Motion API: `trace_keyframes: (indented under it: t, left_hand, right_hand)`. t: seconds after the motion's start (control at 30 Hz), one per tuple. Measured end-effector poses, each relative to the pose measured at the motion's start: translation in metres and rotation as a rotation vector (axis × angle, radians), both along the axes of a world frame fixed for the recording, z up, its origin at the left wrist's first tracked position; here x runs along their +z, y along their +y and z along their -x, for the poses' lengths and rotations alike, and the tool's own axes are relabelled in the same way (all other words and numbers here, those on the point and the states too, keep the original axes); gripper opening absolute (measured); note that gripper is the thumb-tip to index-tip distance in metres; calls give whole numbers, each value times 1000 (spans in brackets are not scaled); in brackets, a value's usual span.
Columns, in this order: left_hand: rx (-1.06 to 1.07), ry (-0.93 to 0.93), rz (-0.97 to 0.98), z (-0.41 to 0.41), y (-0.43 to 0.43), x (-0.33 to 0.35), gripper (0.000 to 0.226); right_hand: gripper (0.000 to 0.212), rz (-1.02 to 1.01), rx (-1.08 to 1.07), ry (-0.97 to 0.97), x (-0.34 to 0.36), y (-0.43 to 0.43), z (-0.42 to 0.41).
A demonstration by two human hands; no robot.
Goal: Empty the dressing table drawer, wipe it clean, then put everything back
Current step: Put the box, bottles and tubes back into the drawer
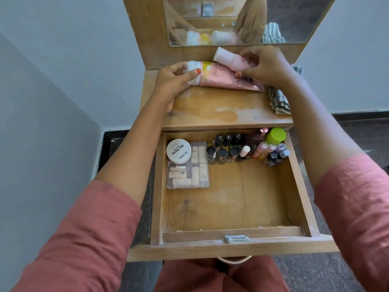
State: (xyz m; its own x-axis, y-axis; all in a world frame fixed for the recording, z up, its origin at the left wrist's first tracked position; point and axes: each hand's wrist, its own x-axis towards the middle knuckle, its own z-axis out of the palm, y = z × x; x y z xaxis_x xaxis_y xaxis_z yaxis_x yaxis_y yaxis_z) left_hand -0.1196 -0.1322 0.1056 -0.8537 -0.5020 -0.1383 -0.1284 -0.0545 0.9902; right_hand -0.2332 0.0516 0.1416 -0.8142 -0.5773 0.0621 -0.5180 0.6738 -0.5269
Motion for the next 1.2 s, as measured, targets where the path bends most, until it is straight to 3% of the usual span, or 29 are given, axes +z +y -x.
trace_keyframes:
  t: [0.47,0.87,1.2]
  left_hand:
    - [29,-22,3,-97,27,15,50]
    - [-48,-79,-51,-168,85,-17,29]
    - [-170,-201,-2,-185,120,-51,27]
  right_hand:
    - [43,79,32,-77,30,41,-89]
    - [43,44,15,-204,-8,97,-162]
    - [44,25,-4,-269,-43,131,-186]
